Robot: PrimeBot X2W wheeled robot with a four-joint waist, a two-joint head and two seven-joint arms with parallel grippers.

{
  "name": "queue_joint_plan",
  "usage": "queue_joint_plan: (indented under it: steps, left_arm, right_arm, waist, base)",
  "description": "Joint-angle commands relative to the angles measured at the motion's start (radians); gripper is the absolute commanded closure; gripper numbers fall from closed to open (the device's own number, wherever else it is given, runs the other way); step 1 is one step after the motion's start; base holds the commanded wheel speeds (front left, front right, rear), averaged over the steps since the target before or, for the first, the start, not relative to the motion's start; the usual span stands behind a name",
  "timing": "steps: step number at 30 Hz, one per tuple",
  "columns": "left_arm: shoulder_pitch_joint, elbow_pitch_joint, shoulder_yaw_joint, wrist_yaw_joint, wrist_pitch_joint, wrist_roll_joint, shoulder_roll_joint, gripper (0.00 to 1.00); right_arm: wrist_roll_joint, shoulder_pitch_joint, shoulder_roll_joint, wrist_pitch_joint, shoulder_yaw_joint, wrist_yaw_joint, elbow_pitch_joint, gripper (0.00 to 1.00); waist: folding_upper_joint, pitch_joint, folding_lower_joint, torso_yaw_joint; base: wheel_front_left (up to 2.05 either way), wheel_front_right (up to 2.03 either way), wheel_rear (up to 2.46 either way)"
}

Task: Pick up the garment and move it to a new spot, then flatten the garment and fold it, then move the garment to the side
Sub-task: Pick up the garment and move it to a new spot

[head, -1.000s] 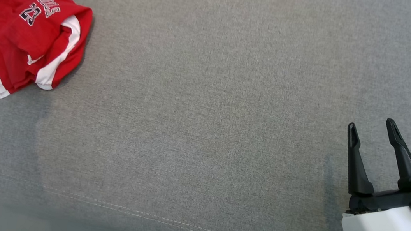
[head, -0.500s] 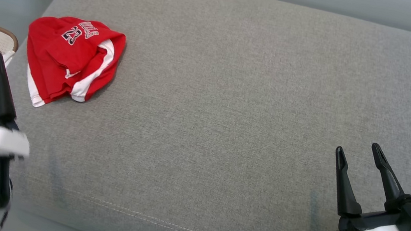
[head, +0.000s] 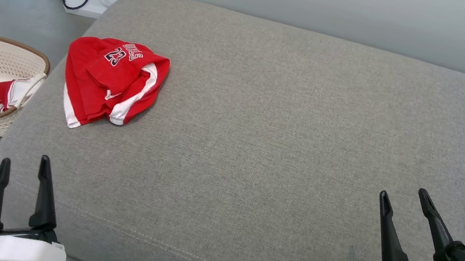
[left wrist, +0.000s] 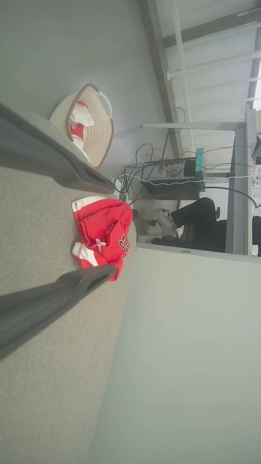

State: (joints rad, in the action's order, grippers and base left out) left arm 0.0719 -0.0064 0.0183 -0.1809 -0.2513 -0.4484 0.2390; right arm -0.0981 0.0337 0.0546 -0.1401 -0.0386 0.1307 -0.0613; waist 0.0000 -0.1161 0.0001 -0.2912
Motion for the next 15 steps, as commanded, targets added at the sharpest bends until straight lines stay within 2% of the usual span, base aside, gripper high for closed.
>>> queue_joint_plan:
  steps: [1, 5, 15]
  left_arm:
    - [-0.022, -0.033, -0.037, 0.018, -0.010, 0.029, 0.016, 0.00]
    - [-0.021, -0.015, -0.043, 0.049, -0.010, 0.087, -0.007, 0.00]
    - [-0.033, 0.020, -0.128, 0.065, -0.010, 0.137, -0.085, 0.00]
  right_arm:
    - [-0.013, -0.004, 0.001, 0.004, -0.017, 0.000, -0.025, 0.00]
    - [-0.016, 0.007, -0.001, 0.005, -0.016, 0.000, -0.023, 0.00]
    - [-0.018, 0.017, -0.003, 0.006, -0.019, 0.000, -0.021, 0.00]
  waist:
    - [0.0000, 0.010, -0.0001, -0.009]
    - [0.0000, 0.023, -0.0001, -0.015]
    - [0.0000, 0.041, -0.0001, -0.018]
  base:
    - [0.00, 0.00, 0.00]
    - [0.00, 0.00, 0.00]
    - [0.00, 0.00, 0.00]
